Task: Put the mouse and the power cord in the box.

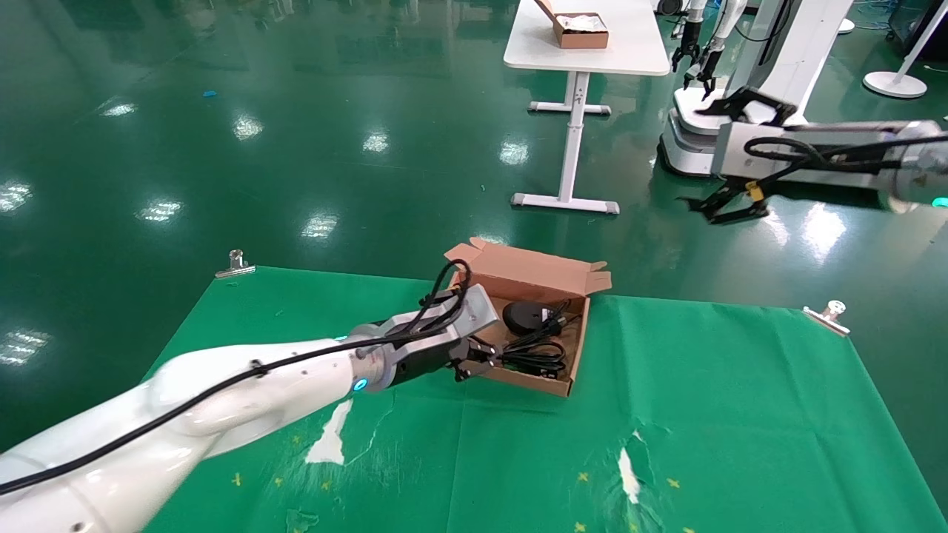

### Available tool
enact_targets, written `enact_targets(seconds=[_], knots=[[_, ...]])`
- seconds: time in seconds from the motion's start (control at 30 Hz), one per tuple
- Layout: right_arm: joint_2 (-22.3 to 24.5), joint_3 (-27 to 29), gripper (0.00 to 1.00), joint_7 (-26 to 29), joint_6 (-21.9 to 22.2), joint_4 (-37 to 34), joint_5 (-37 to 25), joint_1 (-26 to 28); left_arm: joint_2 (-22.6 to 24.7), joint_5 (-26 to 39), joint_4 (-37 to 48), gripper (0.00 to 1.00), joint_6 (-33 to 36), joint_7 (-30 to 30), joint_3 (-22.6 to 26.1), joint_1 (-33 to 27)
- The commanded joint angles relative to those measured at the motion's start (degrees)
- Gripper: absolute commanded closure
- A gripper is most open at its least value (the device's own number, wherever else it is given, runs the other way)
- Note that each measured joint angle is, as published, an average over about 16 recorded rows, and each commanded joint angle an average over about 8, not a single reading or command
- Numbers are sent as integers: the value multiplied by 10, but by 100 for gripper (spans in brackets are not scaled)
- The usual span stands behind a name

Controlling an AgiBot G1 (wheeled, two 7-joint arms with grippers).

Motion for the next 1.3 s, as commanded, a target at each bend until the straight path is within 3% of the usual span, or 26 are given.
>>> enact_targets(seconds=[0.03, 1.3], knots=[[8, 6, 0, 20, -9, 22, 12, -16, -14, -7, -13, 0, 20, -6, -18, 9], [173, 124, 0, 458, -195, 484, 275, -359, -290, -145, -290, 0, 421, -134, -381, 190]])
